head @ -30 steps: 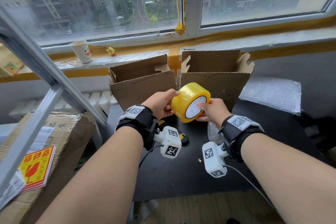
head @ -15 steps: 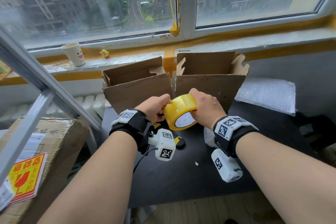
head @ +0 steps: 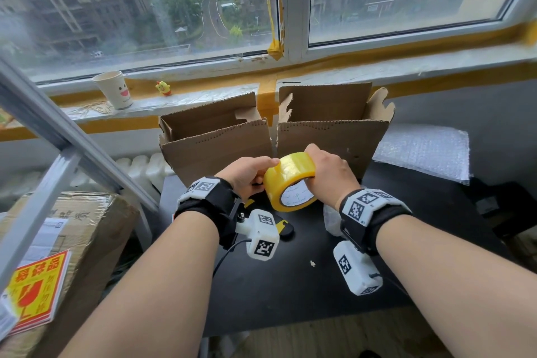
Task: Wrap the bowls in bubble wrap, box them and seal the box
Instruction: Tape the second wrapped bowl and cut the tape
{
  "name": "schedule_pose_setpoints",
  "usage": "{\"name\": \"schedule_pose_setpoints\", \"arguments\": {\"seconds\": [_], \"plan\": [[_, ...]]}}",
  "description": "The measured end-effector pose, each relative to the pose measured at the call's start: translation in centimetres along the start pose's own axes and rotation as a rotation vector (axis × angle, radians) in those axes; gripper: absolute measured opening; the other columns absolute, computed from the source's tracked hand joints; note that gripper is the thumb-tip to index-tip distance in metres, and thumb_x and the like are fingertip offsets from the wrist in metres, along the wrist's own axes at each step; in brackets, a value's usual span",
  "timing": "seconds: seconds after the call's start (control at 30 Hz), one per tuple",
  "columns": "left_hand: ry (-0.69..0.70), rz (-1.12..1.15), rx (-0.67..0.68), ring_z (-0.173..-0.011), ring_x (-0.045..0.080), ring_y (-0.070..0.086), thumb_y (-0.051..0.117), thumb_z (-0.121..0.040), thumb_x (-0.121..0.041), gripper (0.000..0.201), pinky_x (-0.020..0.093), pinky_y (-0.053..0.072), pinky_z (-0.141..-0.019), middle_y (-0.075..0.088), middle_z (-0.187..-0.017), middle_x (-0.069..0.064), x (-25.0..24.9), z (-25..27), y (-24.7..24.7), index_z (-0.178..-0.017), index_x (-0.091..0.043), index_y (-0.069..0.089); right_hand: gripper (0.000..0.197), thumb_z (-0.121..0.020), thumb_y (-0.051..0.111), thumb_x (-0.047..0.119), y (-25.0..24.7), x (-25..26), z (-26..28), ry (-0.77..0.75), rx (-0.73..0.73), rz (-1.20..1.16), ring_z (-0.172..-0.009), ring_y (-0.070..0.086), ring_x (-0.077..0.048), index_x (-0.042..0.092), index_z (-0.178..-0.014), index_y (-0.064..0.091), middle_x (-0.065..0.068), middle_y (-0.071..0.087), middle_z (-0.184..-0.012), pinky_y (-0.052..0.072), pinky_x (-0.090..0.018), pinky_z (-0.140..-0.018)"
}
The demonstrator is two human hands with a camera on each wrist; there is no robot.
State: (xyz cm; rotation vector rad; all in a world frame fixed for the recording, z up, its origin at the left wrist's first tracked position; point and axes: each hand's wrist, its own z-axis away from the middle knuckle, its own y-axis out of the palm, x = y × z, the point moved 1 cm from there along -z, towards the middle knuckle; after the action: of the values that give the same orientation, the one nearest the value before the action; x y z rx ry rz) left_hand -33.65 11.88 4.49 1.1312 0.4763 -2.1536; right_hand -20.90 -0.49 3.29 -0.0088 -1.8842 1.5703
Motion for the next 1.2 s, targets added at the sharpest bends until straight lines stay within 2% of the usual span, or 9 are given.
{"name": "schedule_pose_setpoints", "arguments": {"seconds": [0.23, 0.43, 0.5, 0.6, 0.67, 0.9, 0.97, 1.07, 1.2], "plan": [[0.034, 0.016, -0.083, -0.056, 0.013, 0.027, 0.050, -0.089, -0.014, 0.015, 0.025, 0.029, -0.058, 0.030, -0.063, 0.001, -0.1, 0.0, 0.8, -0.080, -0.007, 0.061, 0.013, -0.087, 0.050, 0.013, 0.0, 0.0, 0.1, 0.007, -0.029, 0.007, -0.078, 0.056, -0.033, 0.018, -0.093, 0.040, -0.005, 0.057, -0.086, 0.039, -0.034, -0.069], [-0.015, 0.051, -0.046, -0.054, 0.013, 0.026, 0.040, -0.082, 0.000, 0.022, 0.023, 0.029, -0.057, 0.030, -0.063, 0.002, 0.2, 0.3, 0.9, -0.077, -0.005, 0.061, 0.013, -0.086, 0.049, 0.013, 0.0, 0.0, 0.3, 0.005, -0.025, 0.016, -0.077, 0.056, -0.034, 0.018, -0.095, 0.040, -0.005, 0.057, -0.085, 0.040, -0.035, -0.067], [-0.026, 0.039, -0.006, -0.054, 0.013, 0.027, 0.048, -0.084, -0.009, 0.015, 0.025, 0.029, -0.059, 0.033, -0.063, 0.001, 0.1, 0.5, 0.8, -0.072, -0.009, 0.057, 0.015, -0.086, 0.049, 0.012, -0.2, 0.1, 0.4, -0.001, -0.008, 0.029, -0.079, 0.055, -0.033, 0.018, -0.097, 0.041, -0.005, 0.057, -0.087, 0.040, -0.034, -0.068], [-0.029, -0.016, 0.020, -0.054, 0.010, 0.030, 0.063, -0.090, -0.026, 0.015, 0.023, 0.033, -0.062, 0.035, -0.059, -0.002, 0.0, 0.7, 0.7, -0.089, -0.011, 0.060, 0.014, -0.087, 0.050, 0.013, -0.3, 0.2, 0.5, 0.003, -0.003, 0.024, -0.078, 0.054, -0.031, 0.019, -0.097, 0.041, -0.004, 0.058, -0.087, 0.040, -0.034, -0.068], [-0.024, -0.003, 0.013, -0.056, 0.010, 0.031, 0.063, -0.091, -0.023, 0.016, 0.022, 0.034, -0.063, 0.035, -0.061, -0.001, -0.1, 0.7, 0.5, -0.098, -0.009, 0.061, 0.013, -0.088, 0.050, 0.014, -0.4, 0.2, 0.6, 0.018, -0.017, 0.005, -0.078, 0.055, -0.031, 0.018, -0.098, 0.043, -0.004, 0.058, -0.086, 0.043, -0.035, -0.069], [0.005, 0.043, -0.029, -0.057, 0.011, 0.034, 0.054, -0.090, -0.011, 0.014, 0.022, 0.038, -0.060, 0.041, -0.067, 0.002, -0.1, 1.0, 0.6, -0.098, -0.005, 0.063, 0.010, -0.090, 0.048, 0.015, -0.6, 0.3, 0.8, 0.023, -0.026, -0.009, -0.075, 0.051, -0.030, 0.017, -0.100, 0.046, -0.004, 0.058, -0.083, 0.040, -0.034, -0.069], [0.122, -0.045, -0.004, -0.057, 0.010, 0.041, 0.056, -0.091, -0.008, 0.019, 0.023, 0.045, -0.064, 0.052, -0.067, 0.002, -0.3, 1.2, 0.4, -0.102, -0.006, 0.071, 0.011, -0.089, 0.048, 0.017, -0.6, 0.1, 0.7, 0.071, -0.005, -0.008, -0.075, 0.051, -0.032, 0.018, -0.100, 0.048, -0.005, 0.057, -0.081, 0.040, -0.034, -0.068], [0.417, -0.399, -0.102, -0.067, 0.009, 0.061, 0.064, -0.089, -0.010, 0.020, 0.028, 0.056, -0.074, 0.070, -0.074, -0.005, -0.6, 1.4, 0.3, -0.092, -0.024, 0.078, 0.013, -0.088, 0.051, 0.021, -0.5, 0.0, 0.6, 0.171, 0.017, -0.023, -0.077, 0.055, -0.032, 0.022, -0.100, 0.046, -0.005, 0.059, -0.083, 0.042, -0.034, -0.068], [0.601, -0.786, -0.247, -0.075, 0.010, 0.064, 0.064, -0.088, -0.012, 0.022, 0.025, 0.055, -0.080, 0.072, -0.083, -0.008, -1.0, 1.6, 0.8, -0.094, -0.028, 0.078, 0.013, -0.087, 0.053, 0.021, -0.3, 0.2, 0.3, 0.227, 0.064, 0.009, -0.077, 0.052, -0.032, 0.021, -0.098, 0.046, -0.005, 0.056, -0.083, 0.040, -0.033, -0.067]]}}
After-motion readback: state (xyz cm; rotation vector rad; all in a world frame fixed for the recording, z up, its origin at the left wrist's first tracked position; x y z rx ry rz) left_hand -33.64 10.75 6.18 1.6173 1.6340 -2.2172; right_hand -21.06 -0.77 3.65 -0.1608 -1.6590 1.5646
